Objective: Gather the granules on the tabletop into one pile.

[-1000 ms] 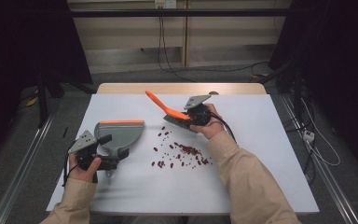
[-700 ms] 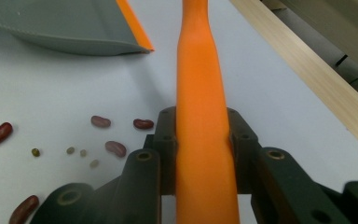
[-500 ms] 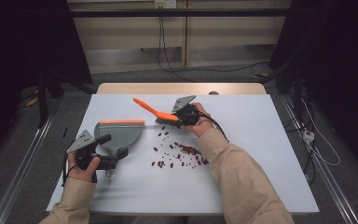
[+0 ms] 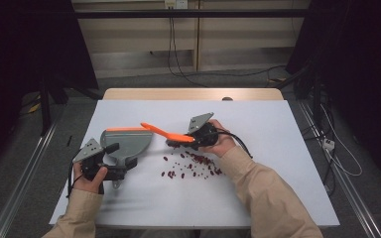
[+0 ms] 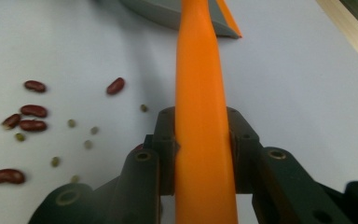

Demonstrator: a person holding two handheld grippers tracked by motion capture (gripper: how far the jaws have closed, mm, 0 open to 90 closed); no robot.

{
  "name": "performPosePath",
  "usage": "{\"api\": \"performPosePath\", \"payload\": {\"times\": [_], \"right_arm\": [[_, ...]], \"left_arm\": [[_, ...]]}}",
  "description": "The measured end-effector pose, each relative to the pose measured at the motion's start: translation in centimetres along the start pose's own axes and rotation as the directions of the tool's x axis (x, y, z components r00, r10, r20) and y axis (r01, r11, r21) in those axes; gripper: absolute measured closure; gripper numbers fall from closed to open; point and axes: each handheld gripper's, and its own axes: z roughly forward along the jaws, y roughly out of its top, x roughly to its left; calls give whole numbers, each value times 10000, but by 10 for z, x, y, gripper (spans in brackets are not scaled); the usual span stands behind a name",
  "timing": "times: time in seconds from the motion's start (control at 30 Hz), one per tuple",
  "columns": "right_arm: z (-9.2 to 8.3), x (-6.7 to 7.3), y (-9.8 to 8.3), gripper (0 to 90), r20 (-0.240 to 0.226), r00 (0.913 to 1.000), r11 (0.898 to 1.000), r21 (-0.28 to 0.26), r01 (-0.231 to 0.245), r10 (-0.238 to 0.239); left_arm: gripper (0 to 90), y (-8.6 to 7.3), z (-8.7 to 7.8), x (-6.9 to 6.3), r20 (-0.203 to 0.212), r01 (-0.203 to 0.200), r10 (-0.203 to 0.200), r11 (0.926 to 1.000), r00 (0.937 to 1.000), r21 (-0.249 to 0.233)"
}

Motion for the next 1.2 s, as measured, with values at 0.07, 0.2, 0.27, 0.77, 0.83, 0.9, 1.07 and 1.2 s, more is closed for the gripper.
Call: {"api": "performPosePath", "payload": {"times": [0.07, 0.2, 0.27, 0.77, 0.83, 0.9, 1.07, 1.2], "right_arm": [[-3, 6, -1, 705, -91, 9999, 9999, 45, 111, -111], [-9, 16, -2, 706, -240, 9996, 9998, 87, 170, -168], [-12, 20, -3, 706, -281, 9994, 9997, 117, 204, -201], [-23, 24, -2, 711, -214, 9997, 9995, -297, -118, 112], [-23, 19, 0, 712, -45, 9999, 9991, -414, -129, 127], [-20, 15, 3, 712, 14, 9999, 9992, -376, -112, 113], [-3, 5, 12, 712, 4, 9998, 9994, -298, 181, -181], [10, 9, 13, 712, -416, 9988, 9992, -322, 239, -252]], "left_arm": [[40, 0, 0, 0, 19, 13, -13, 10000, 10000, -40], [39, 0, 0, -1, 7, -13, 13, 10000, 10000, -29], [40, 0, 1, -1, -1, -31, 31, 10000, 10000, -20], [40, 1, 0, 0, 29, -60, 60, 10000, 10000, -66], [40, 1, 0, 0, 26, -18, 18, 10000, 10000, -59], [39, 1, 0, 1, 22, -28, 28, 10000, 10000, -54], [39, 1, -1, 2, -27, 41, -41, 9999, 10000, -107], [40, 1, -4, 3, -62, 63, -64, 9999, 10000, -153]]}}
